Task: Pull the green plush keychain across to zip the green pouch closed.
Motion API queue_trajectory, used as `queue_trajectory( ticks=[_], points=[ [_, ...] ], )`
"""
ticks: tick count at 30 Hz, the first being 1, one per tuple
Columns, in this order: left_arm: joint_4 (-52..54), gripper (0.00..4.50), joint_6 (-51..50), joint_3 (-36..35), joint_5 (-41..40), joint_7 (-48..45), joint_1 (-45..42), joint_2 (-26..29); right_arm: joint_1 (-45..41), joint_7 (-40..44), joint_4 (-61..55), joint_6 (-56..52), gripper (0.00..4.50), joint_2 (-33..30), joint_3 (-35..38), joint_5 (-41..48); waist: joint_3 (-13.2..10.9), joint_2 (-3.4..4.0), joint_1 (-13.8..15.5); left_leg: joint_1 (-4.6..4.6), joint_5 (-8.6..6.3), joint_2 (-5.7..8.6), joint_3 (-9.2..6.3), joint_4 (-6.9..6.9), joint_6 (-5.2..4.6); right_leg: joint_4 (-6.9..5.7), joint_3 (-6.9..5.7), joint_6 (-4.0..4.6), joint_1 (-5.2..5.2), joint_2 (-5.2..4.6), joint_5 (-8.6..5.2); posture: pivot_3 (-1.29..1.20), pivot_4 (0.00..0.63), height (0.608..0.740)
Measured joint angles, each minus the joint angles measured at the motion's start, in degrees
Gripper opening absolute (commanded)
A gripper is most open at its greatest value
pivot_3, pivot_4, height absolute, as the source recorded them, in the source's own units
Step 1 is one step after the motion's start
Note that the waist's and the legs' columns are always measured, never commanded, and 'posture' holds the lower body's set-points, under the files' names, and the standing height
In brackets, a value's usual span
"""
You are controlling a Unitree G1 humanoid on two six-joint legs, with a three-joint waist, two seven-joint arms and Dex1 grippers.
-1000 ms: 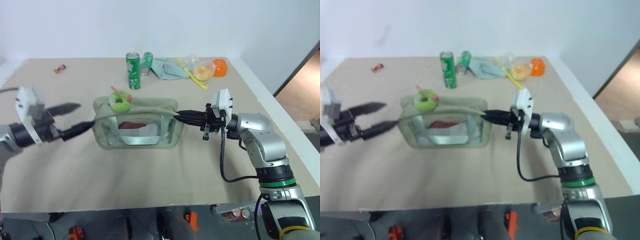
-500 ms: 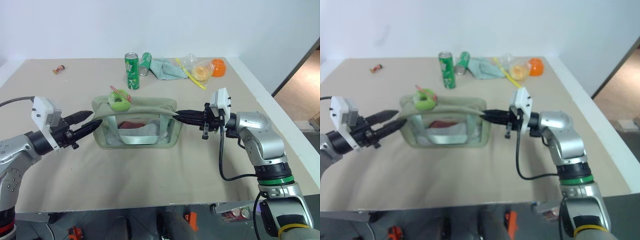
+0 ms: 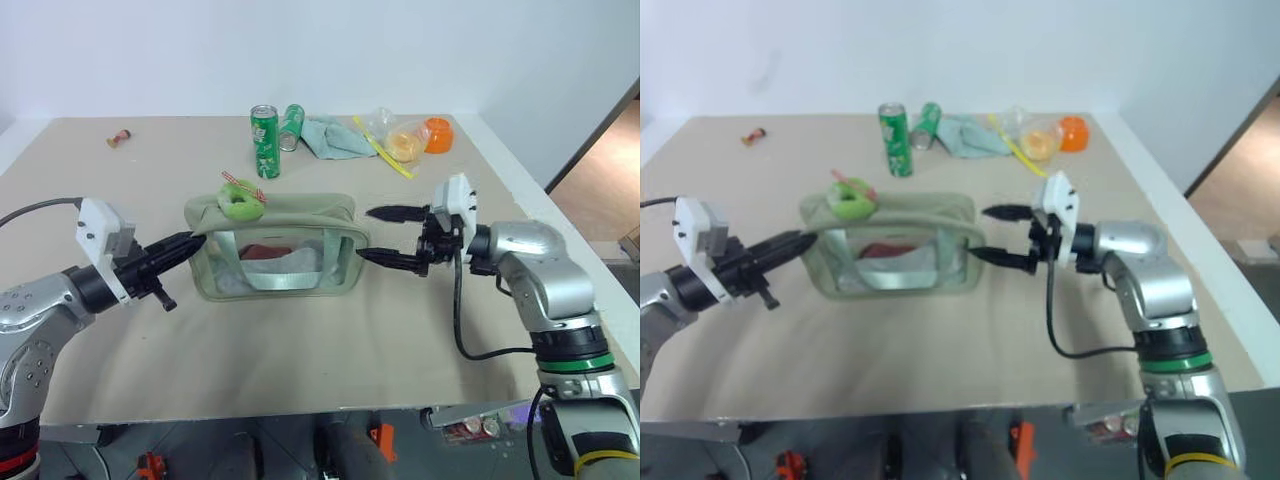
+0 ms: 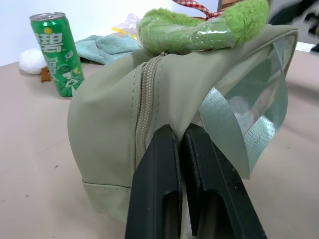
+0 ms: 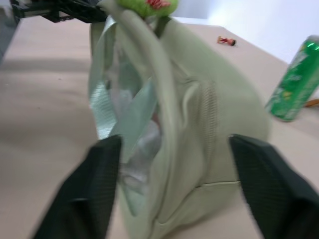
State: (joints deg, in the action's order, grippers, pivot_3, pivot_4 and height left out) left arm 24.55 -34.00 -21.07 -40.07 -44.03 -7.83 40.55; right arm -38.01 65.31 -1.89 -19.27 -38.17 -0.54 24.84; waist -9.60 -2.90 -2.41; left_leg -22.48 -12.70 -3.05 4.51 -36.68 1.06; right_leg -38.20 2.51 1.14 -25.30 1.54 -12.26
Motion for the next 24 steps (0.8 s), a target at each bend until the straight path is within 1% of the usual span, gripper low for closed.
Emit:
queue_trajectory(
  ticks=[4,7,9,13,15,24],
  points=[
    [2.0,0.0,-0.2,0.8,-1.1,0.9,0.9,-0.8,-7.1,-3.5,-6.3,-3.7,4.49,1.1,0.8,2.5,0.0,0.0,-0.2,0.03,0.0,-0.12,-0.03,0.03,0.0,-0.01,-0.03,0.03,0.0,0.11,-0.01,0.0,0.15,0.74],
    [3.2,0.0,-0.3,1.0,-1.5,1.8,1.6,-1.2,-9.9,-7.0,-10.7,-6.3,4.49,5.3,-0.2,4.1,0.0,-0.03,-0.2,0.03,0.0,-0.17,-0.09,0.06,0.01,-0.01,-0.11,0.09,0.0,0.15,-0.05,0.0,0.15,0.74],
    [3.6,0.0,-0.3,1.2,-1.6,2.6,1.7,-1.5,-10.0,-8.8,-11.4,-7.1,4.49,9.0,-3.1,3.9,0.0,-0.02,-0.2,0.01,0.0,-0.17,-0.05,0.05,0.01,-0.01,-0.08,0.09,0.0,0.13,-0.04,0.0,0.15,0.74],
    [4.5,0.0,-0.3,2.5,-1.6,4.4,1.6,-2.6,-10.0,-9.5,-8.8,-5.1,4.49,13.3,-9.5,-0.2,0.0,-0.02,0.0,-0.02,0.0,-0.01,-0.02,0.01,0.01,0.0,-0.06,0.01,0.01,-0.07,-0.02,0.0,0.15,0.74],
    [4.9,0.0,-0.2,3.0,-1.6,5.0,1.6,-3.1,-10.0,-9.5,-6.6,-3.9,4.49,14.3,-11.1,-1.8,0.0,-0.03,0.2,-0.07,0.0,0.09,-0.02,-0.02,0.0,0.02,-0.06,-0.06,0.0,-0.18,-0.02,0.0,0.15,0.74],
    [5.7,0.0,-0.2,3.8,-1.6,7.3,1.5,-3.7,-12.4,-9.3,-0.1,-0.9,4.49,17.3,-12.8,-6.1,0.0,-0.03,0.4,-0.09,-0.01,0.18,-0.07,0.0,-0.02,0.02,-0.1,-0.13,0.01,-0.27,-0.06,0.0,0.15,0.74]
  ],
)
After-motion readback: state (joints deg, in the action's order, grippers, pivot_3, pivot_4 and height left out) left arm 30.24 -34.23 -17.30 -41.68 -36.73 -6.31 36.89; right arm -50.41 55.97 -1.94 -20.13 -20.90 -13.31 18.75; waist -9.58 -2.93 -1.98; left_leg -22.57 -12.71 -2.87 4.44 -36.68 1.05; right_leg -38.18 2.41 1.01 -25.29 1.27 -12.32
